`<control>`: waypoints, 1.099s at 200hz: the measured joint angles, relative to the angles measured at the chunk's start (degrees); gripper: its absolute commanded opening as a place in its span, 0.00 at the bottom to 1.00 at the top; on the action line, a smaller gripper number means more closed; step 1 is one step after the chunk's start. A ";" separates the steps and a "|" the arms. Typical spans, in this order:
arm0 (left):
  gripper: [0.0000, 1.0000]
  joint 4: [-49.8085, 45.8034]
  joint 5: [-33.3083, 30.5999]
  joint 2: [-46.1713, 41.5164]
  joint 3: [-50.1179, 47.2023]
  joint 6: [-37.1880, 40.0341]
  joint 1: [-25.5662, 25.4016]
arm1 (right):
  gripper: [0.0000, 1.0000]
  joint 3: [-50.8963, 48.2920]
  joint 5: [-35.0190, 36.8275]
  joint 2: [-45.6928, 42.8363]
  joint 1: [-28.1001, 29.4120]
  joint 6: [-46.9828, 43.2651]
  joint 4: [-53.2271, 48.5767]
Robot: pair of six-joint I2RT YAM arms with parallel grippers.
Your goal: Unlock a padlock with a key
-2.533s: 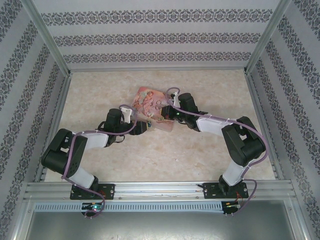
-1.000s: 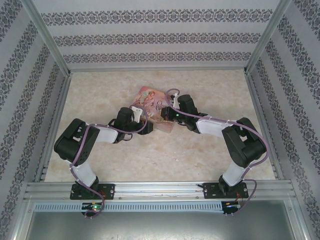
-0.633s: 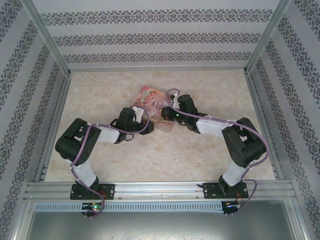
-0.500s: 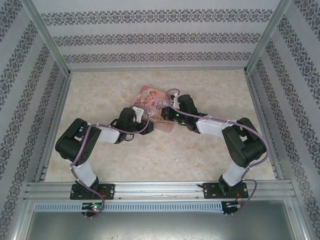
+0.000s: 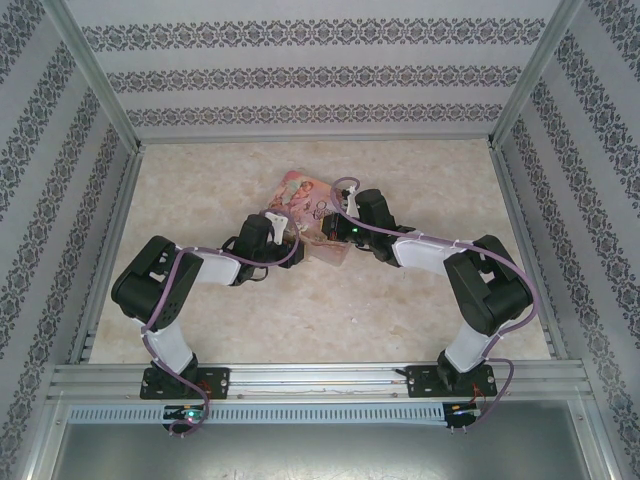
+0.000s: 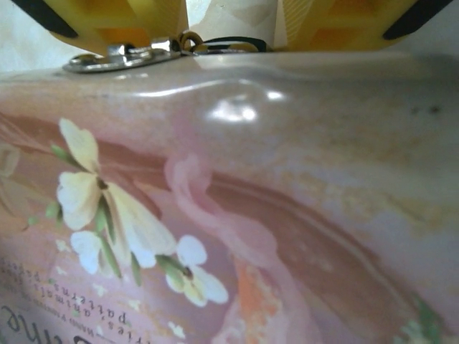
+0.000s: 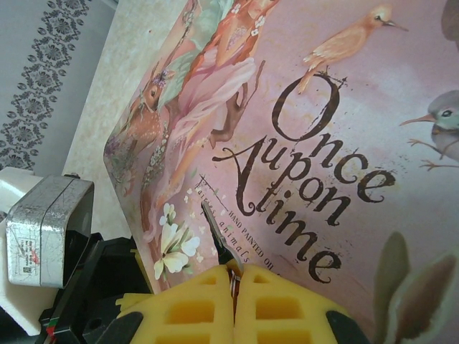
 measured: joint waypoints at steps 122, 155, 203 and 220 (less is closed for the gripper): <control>0.28 -4.90 0.61 -3.82 0.11 -2.34 -0.61 | 0.00 -3.17 -0.20 -5.55 1.11 0.17 -2.08; 0.28 -8.26 1.81 -8.44 0.20 -5.09 -0.79 | 0.00 -6.45 0.52 -12.13 1.07 -1.25 -2.49; 0.28 -13.05 4.76 -9.97 2.29 -9.84 -0.81 | 0.00 -12.57 0.87 -21.00 2.14 -5.22 -2.84; 0.28 -14.29 5.64 -10.05 3.19 -11.41 -0.81 | 0.00 -15.37 1.31 -24.37 3.80 -7.08 -2.91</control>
